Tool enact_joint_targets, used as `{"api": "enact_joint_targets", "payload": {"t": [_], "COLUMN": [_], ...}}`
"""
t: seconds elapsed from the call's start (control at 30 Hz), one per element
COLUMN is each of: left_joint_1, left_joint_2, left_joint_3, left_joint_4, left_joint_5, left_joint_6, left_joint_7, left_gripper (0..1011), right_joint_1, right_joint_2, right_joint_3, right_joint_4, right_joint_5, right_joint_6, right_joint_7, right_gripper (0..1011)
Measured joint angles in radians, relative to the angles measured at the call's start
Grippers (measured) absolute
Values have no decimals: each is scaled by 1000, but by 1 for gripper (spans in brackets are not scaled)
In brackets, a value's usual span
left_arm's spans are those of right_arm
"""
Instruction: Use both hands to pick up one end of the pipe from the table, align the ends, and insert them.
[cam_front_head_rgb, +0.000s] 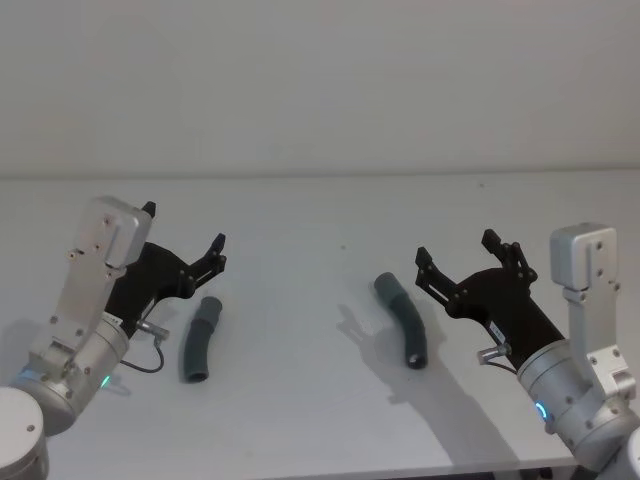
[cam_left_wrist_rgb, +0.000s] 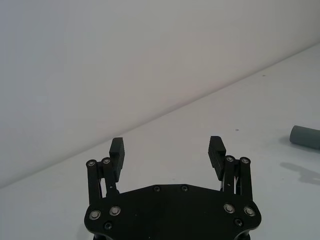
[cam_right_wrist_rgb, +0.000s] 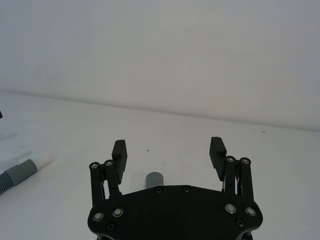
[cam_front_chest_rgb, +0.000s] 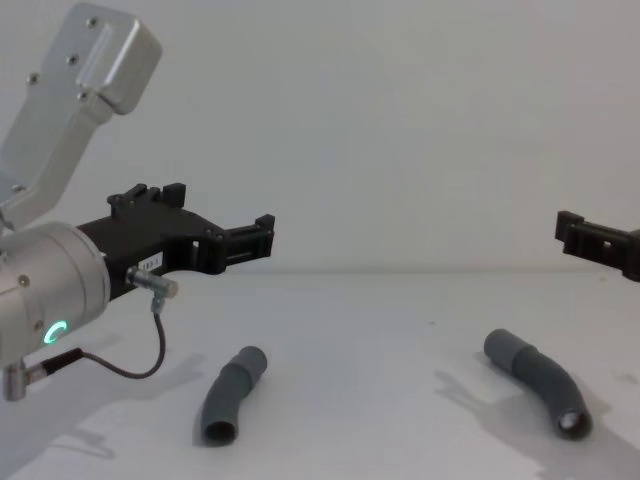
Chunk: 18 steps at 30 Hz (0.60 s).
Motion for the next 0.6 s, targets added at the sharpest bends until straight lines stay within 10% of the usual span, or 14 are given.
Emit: {"api": "enact_joint_targets", "payload": {"t": [0.6], "left_joint_1": [0], "left_joint_2": [0], "left_joint_3": [0], "left_joint_4": [0], "left_joint_5": [0], "left_joint_6": [0], "left_joint_7": [0], "left_gripper": [1001], "right_joint_1": [0], "right_joint_2": [0], "right_joint_3": [0], "right_joint_4": [0], "right_joint_5": [0], "right_joint_6": [0], "right_joint_7": [0], "right_gripper": [1004]}}
